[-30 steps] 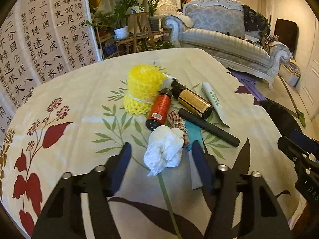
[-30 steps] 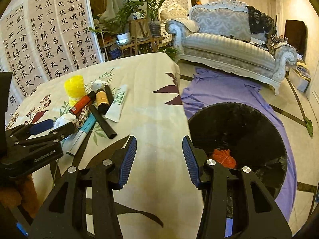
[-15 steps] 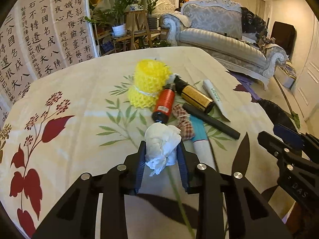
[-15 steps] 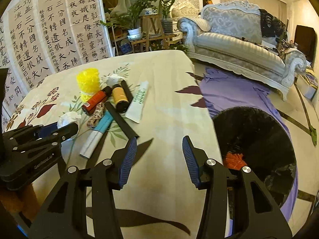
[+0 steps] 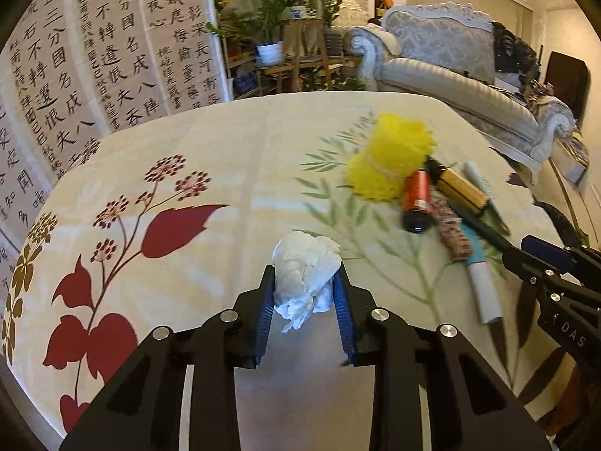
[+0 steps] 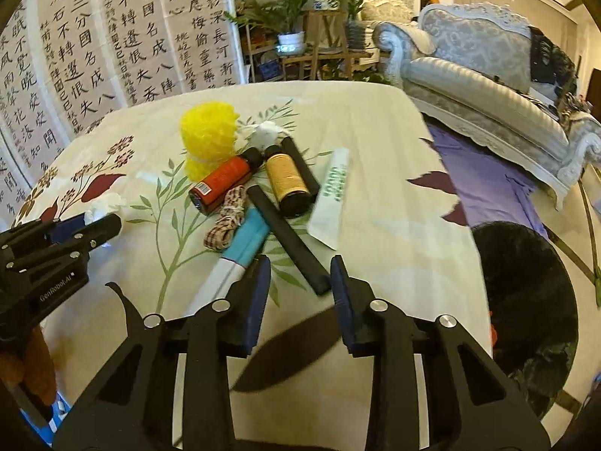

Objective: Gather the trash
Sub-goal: 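Grasp the black marker with the right tool while the left tool holds the tissue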

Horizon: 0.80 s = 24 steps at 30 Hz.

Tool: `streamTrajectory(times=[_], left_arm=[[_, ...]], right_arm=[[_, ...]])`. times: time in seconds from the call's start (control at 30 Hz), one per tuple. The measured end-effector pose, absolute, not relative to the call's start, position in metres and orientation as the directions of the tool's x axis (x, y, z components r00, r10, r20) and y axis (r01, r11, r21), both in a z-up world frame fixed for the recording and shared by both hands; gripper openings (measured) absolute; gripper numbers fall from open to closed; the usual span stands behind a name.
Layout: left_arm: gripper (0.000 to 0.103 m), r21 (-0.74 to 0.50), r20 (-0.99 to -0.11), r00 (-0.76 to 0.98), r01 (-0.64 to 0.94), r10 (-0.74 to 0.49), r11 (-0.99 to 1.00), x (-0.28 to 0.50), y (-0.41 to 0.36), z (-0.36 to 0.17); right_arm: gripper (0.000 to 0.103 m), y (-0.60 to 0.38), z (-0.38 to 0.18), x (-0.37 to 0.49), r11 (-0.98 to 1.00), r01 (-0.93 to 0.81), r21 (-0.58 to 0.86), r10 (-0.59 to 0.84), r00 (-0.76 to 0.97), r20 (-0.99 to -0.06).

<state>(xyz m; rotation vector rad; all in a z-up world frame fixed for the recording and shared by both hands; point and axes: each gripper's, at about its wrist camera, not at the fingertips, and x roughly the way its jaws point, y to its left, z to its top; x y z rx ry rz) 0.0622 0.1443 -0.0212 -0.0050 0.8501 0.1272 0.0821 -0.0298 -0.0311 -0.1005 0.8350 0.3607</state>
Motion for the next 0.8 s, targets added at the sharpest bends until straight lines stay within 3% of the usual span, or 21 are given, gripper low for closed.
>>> streamTrajectory(times=[0.03, 0.1, 0.8], left_arm=[[0.031, 0.044, -0.751, 0.651, -0.118, 0.110, 0.992, 0.062, 0.146, -0.022], [0.031, 0.039, -0.755, 0.647, -0.120, 0.107, 0.992, 0.062, 0.149, -0.023], [0.031, 0.025, -0.749, 0.658, -0.085, 0.075, 0.996, 0.053, 0.140, -0.023]], right_arm=[[0.028, -0.028, -0.032, 0.083, 0.933, -0.355, 0.051, 0.273, 0.610, -0.744], [0.016, -0.026, -0.035, 0.086, 0.931, -0.362, 0.048, 0.272, 0.598, -0.754], [0.011, -0.041, -0.032, 0.055, 0.927, -0.369, 0.069, 0.286, 0.577, -0.765]])
